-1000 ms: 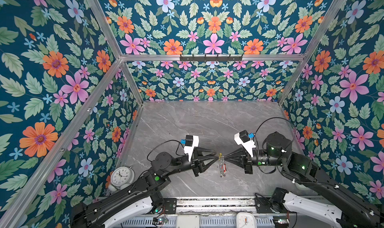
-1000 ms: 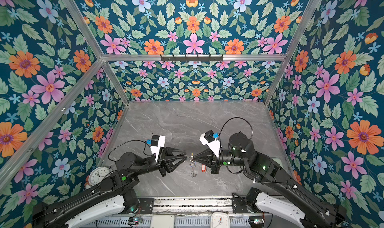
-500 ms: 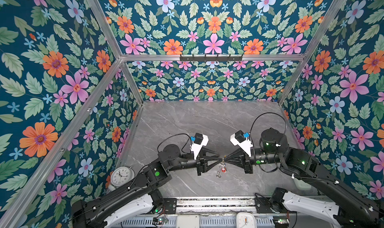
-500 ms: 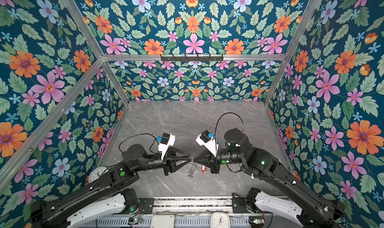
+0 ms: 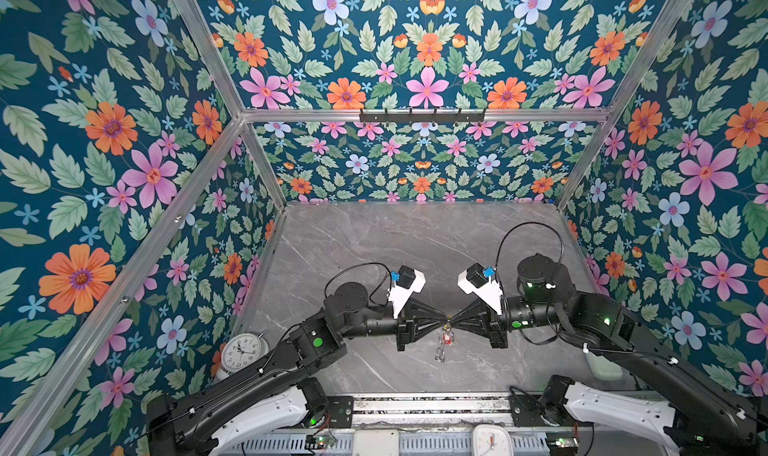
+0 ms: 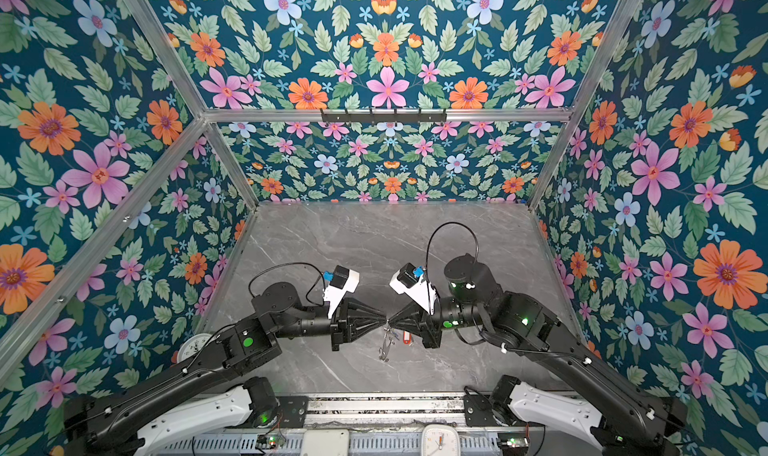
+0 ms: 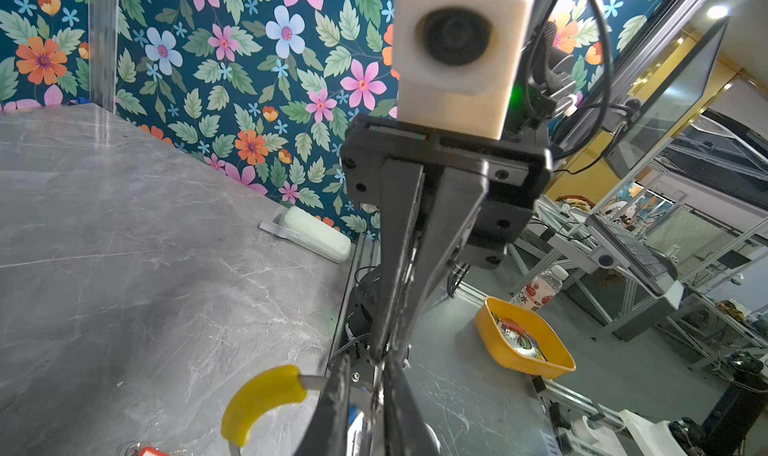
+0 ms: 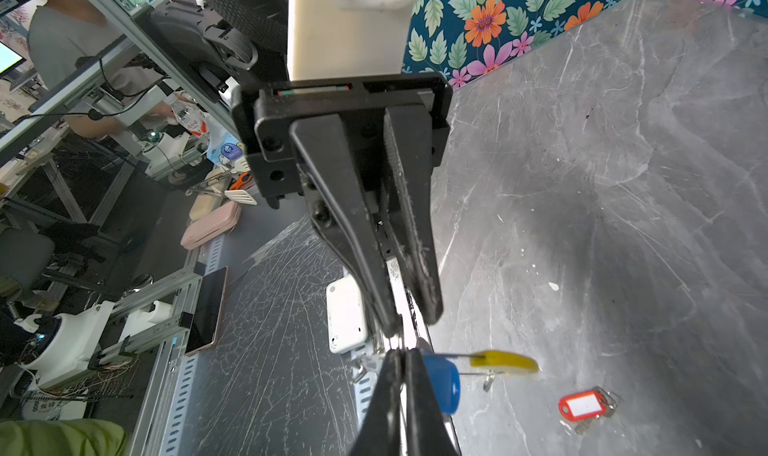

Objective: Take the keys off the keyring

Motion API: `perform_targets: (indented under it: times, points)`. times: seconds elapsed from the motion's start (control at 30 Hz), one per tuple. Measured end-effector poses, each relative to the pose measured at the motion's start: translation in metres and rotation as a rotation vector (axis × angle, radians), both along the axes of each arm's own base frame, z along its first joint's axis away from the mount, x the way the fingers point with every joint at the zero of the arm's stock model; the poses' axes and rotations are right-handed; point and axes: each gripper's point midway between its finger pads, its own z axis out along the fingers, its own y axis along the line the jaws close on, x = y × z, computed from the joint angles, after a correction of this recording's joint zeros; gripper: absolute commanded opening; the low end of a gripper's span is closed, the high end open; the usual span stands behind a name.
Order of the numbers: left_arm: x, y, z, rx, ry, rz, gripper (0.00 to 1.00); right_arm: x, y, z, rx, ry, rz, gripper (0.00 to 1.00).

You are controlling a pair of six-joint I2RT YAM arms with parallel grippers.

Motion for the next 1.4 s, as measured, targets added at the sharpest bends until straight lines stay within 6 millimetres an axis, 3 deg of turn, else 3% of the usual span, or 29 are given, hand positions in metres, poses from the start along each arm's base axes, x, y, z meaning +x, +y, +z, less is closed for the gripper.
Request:
perform_targets:
  times: [0.27, 0.4, 0.6, 0.87, 1.1, 1.23, 1.4]
  points:
    - [-0.003, -0.001, -0.001, 0.005, 0.004, -0.021, 0.09, 0.000, -0.002, -0.001, -0.011, -0.005, -0.001, 0.00]
    - [-0.002, -0.002, -0.001, 0.006, 0.006, -0.021, 0.16, 0.000, -0.001, -0.001, -0.010, -0.006, -0.001, 0.00]
    - [-0.003, -0.003, -0.003, 0.015, 0.011, -0.028, 0.18, 0.001, 0.000, 0.000, -0.009, -0.008, -0.001, 0.00]
    - [-0.005, 0.001, 0.000, 0.015, 0.008, -0.028, 0.01, 0.002, -0.001, -0.001, -0.012, -0.013, -0.005, 0.00]
    - [-0.003, -0.001, -0.007, 0.009, 0.006, -0.024, 0.00, 0.005, 0.002, -0.005, -0.005, 0.000, -0.016, 0.00]
    - [0.000, 0.007, -0.009, -0.043, -0.024, 0.025, 0.00, 0.008, 0.007, -0.005, 0.059, -0.004, -0.033, 0.18]
    - [0.008, 0.018, 0.000, -0.147, -0.060, 0.107, 0.00, 0.017, 0.007, 0.001, 0.199, -0.033, -0.104, 0.29]
